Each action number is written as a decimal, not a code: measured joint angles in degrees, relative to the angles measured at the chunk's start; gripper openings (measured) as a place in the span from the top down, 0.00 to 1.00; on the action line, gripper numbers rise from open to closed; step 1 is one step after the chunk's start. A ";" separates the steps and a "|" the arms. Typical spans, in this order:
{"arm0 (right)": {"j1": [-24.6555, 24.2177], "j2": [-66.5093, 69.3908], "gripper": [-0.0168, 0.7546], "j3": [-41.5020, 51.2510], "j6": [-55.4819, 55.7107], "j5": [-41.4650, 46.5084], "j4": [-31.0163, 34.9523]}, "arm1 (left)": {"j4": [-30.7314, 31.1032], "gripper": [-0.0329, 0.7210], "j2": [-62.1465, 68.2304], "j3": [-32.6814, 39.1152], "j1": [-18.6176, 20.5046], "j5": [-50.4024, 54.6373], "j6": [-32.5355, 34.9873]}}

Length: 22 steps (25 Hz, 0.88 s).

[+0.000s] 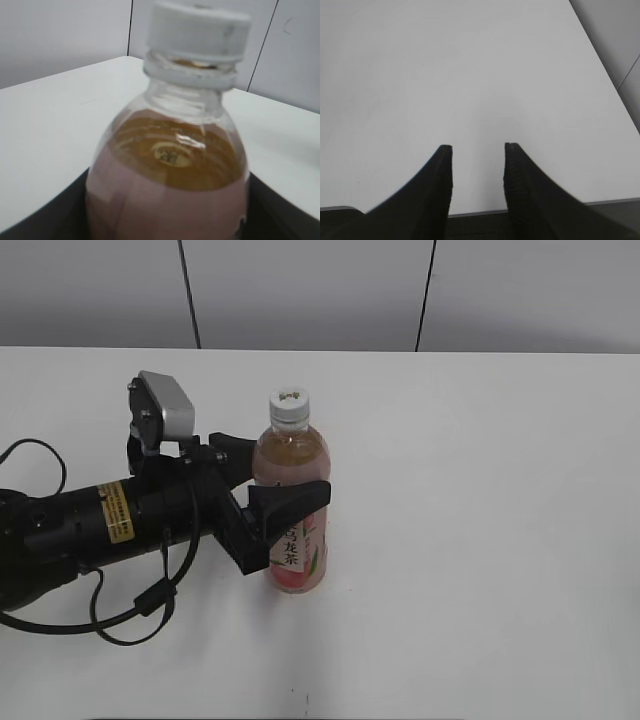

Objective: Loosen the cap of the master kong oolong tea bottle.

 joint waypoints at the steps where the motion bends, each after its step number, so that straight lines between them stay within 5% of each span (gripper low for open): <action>1: 0.00 0.00 0.63 0.00 0.00 0.00 0.00 | 0.00 0.34 0.00 0.00 0.00 0.00 0.00; 13: 0.00 3.84 0.64 -2.02 0.00 -2.37 0.00 | 0.00 0.34 0.00 0.00 0.00 0.00 0.00; 22: 0.00 30.05 0.64 -14.47 -10.36 -11.70 8.23 | 0.00 0.34 0.00 0.00 0.00 0.00 0.00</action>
